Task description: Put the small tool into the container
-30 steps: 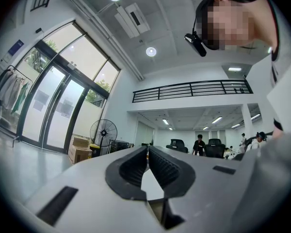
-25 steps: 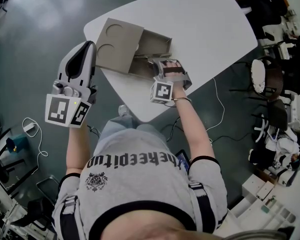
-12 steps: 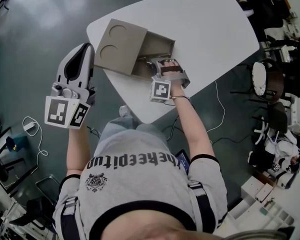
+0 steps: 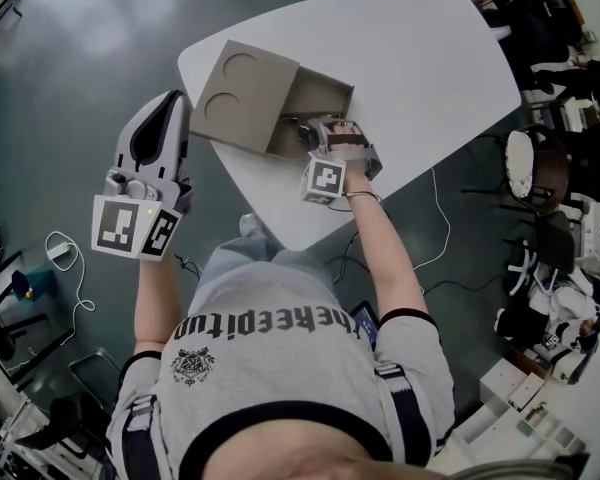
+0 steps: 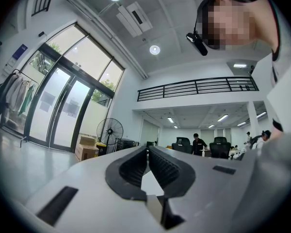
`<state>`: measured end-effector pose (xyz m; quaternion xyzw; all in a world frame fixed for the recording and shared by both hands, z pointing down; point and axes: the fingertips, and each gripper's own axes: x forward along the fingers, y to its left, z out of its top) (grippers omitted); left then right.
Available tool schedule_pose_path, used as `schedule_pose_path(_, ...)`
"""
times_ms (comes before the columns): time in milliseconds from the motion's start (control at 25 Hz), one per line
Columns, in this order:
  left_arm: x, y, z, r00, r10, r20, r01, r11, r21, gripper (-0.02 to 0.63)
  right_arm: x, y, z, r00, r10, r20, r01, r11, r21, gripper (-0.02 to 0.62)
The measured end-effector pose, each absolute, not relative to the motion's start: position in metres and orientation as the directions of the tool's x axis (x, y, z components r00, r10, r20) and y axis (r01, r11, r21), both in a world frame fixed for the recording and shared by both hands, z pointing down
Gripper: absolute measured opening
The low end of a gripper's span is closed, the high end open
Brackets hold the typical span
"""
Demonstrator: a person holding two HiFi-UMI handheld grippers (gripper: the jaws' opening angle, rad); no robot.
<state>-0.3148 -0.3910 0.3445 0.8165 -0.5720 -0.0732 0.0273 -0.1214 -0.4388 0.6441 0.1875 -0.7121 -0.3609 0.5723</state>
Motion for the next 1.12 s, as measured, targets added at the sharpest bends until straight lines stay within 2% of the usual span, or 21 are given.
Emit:
schedule_pose_path(120,-0.315,-0.391,0.345,0.333,-0.939,-0.085,-0.931,-0.342,0.130,0.014,-0.123,-0.441,0.643,-0.277,-0.683,0.675,0.134,0.669,0.731,0.006)
schedule_pose_path(280,-0.316,-0.389,0.346,0.333,-0.939,-0.084,-0.931,-0.342,0.130,0.014,-0.108,-0.438,0.666,-0.209,-0.654,0.727,0.145,0.715,0.684,0.017)
schedule_pose_path(360,-0.314,-0.389,0.346,0.335,-0.938,-0.085,-0.930,-0.344,0.130,0.014,-0.107,-0.436,0.668,-0.207,-0.637,0.742,0.116,0.737,0.666,0.054)
schedule_pose_path(640,-0.308,-0.385,0.343,0.344,-0.934,-0.093,-0.927,-0.354,0.127,0.014,-0.105,-0.429,0.662,-0.238,-0.602,0.763,-0.005,0.786,0.618,0.066)
schedule_pose_path(960,-0.288,-0.374,0.334,0.360,-0.927,-0.108,-0.921,-0.372,0.119,0.014,-0.102,-0.410,0.639,-0.321,-0.570,0.756,-0.183,0.821,0.541,0.056)
schedule_pose_path(1120,-0.273,-0.364,0.330,0.361,-0.925,-0.114,-0.921,-0.374,0.114,0.014,-0.095,-0.403,0.626,-0.359,-0.570,0.739,-0.295,0.821,0.489,0.005)
